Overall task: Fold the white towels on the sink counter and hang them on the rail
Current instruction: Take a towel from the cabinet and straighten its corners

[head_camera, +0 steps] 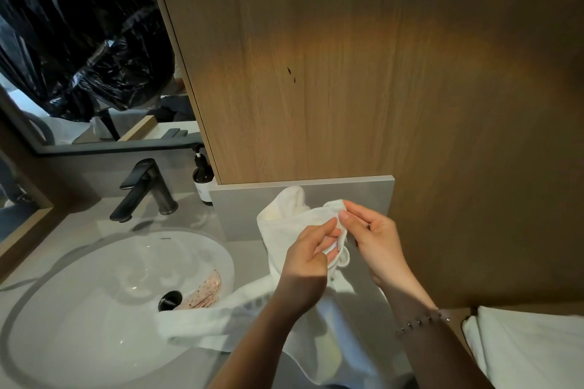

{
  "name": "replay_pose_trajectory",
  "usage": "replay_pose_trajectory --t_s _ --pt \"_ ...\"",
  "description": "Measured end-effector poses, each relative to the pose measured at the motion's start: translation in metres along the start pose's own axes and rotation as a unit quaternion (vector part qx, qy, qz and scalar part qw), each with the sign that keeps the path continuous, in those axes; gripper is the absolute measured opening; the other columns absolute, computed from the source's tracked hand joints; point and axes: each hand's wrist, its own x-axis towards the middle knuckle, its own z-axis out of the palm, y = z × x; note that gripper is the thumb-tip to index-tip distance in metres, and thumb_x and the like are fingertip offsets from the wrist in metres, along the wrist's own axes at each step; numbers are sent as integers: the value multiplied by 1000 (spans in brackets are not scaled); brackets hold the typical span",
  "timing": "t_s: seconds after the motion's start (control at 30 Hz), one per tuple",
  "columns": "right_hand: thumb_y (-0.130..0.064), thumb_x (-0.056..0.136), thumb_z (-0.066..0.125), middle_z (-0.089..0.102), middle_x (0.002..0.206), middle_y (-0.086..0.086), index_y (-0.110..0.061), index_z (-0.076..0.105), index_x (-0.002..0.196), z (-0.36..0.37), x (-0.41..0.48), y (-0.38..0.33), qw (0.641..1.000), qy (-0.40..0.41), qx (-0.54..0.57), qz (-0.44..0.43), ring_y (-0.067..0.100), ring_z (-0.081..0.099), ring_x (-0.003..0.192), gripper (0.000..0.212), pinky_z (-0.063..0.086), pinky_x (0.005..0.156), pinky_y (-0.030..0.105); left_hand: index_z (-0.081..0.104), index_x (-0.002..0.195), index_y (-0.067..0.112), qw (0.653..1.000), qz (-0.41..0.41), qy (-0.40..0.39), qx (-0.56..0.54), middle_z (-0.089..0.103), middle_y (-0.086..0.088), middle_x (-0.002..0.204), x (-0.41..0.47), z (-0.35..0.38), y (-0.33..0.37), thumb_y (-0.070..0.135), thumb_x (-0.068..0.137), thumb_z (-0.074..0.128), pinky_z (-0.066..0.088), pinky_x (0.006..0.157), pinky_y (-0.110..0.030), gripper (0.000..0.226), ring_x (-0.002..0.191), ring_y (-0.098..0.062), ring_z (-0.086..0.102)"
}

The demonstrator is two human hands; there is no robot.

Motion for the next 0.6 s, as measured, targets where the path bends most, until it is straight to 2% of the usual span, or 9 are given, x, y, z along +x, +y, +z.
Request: replay_pose_trajectory --t_s 0.1,0.13,0.23,0.3,0.37,0.4,0.47,0.53,0.6 --pt "3 91 53 69 62 -11 -5 58 121 -2 -2 -1 1000 -7 13 -4 -3 55 43 32 40 45 6 56 109 28 1000 -23 -4 -13 57 -4 122 0 -3 -3 13 68 47 44 98 -21 44 106 -2 59" --pt "4 91 52 66 56 -12 -5 56 123 -3 -2 -1 1000 -7 16 -9 -3 51 39 33 38 43 5 57 108 28 1000 -27 -8 -5 58 -4 123 0 -4 -4 12 72 51 45 95 -19 41 105 0 59" --pt "6 90 52 63 52 -13 1 57 122 -5 -2 0 1000 -17 5 -18 -3 50 38 33 37 44 4 58 105 24 999 -1 -12 34 59 -4 114 3 -12 -3 -7 90 44 49 78 -13 37 90 6 62" --pt "7 90 52 62 50 -12 0 57 121 -9 -1 0 999 -31 -3 -13 -3 51 39 32 38 45 4 59 94 29 992 59 46 101 58 0 99 9 -27 4 -11 88 42 47 71 -14 43 77 3 61" --pt "8 89 53 67 57 -11 -6 57 119 -14 -2 -4 999 -51 2 -1 -3 56 45 34 40 49 4 60 93 28 959 138 101 224 51 11 90 19 -51 14 -3 79 49 39 73 -10 36 77 4 52" --pt "9 88 54 70 63 -10 -8 57 118 -16 -2 -6 998 -56 0 4 -3 60 50 35 42 50 5 62 97 26 942 156 99 279 47 14 90 25 -63 18 5 72 50 36 75 -10 34 81 4 48" --pt "11 86 54 73 71 -7 -8 61 112 -22 -1 -7 997 -77 -5 13 -2 66 62 33 46 54 8 62 105 27 914 132 52 380 44 15 99 37 -81 26 19 60 49 29 85 -21 48 99 -3 41" --pt "16 84 54 73 72 -3 -5 65 98 -25 -1 -11 996 -88 -1 14 2 68 66 28 49 58 10 60 105 36 882 53 -30 467 39 13 123 48 -93 25 27 54 49 17 93 -26 53 125 -10 26" --pt "16 83 55 73 71 0 -8 70 85 -28 -1 -13 996 -93 16 4 4 68 64 29 50 57 12 59 104 39 849 -19 -101 519 27 11 145 54 -98 21 31 52 50 9 106 -35 53 140 -9 7"
